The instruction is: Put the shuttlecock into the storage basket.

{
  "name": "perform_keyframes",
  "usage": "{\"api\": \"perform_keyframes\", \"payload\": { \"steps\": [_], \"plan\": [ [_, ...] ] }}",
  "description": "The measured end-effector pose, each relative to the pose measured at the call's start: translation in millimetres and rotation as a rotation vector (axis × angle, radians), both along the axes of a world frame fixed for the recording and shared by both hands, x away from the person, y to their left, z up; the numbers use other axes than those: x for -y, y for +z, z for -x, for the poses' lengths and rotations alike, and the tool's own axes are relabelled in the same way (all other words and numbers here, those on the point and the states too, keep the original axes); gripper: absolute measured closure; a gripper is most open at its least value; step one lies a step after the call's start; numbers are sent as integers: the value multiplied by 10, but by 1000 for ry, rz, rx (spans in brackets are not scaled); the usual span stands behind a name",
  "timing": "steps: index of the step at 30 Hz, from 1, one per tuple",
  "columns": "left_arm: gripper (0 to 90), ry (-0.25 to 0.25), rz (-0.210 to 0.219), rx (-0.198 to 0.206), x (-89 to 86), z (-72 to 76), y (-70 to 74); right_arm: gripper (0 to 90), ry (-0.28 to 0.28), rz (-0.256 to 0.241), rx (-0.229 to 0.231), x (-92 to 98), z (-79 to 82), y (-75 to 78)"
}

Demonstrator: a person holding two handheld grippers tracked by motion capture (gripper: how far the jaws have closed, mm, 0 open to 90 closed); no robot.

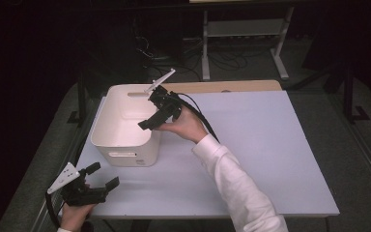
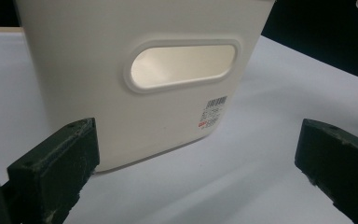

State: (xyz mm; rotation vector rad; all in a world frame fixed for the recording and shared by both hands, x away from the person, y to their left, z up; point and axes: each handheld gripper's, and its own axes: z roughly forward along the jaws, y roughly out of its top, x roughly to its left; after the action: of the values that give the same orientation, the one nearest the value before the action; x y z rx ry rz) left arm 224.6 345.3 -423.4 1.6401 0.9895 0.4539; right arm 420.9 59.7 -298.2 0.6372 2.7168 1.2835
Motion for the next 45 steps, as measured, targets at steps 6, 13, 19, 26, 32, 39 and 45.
{"api": "perform_keyframes", "payload": {
  "steps": [6,13,19,26,32,39,45],
  "plan": [
    [0,3,-2,-3,1,-2,-5,0,-10,-19,2,89,16,18],
    [0,8,-5,2,-3,-3,-2,0,-5,-15,10,205,50,9],
    [0,10,-4,0,-4,-7,-6,0,-8,-22,11,308,57,10],
    [0,14,-11,-4,-4,-12,-8,0,-16,-30,14,431,86,17],
    [0,26,1,-7,4,-22,-16,0,-40,-48,8,591,95,-4],
    [0,36,-3,-9,-2,-23,-17,0,-92,-73,-34,789,132,-5],
    [0,36,-15,-17,-9,-23,-11,0,-114,-61,-26,968,152,-4]
  ]
}}
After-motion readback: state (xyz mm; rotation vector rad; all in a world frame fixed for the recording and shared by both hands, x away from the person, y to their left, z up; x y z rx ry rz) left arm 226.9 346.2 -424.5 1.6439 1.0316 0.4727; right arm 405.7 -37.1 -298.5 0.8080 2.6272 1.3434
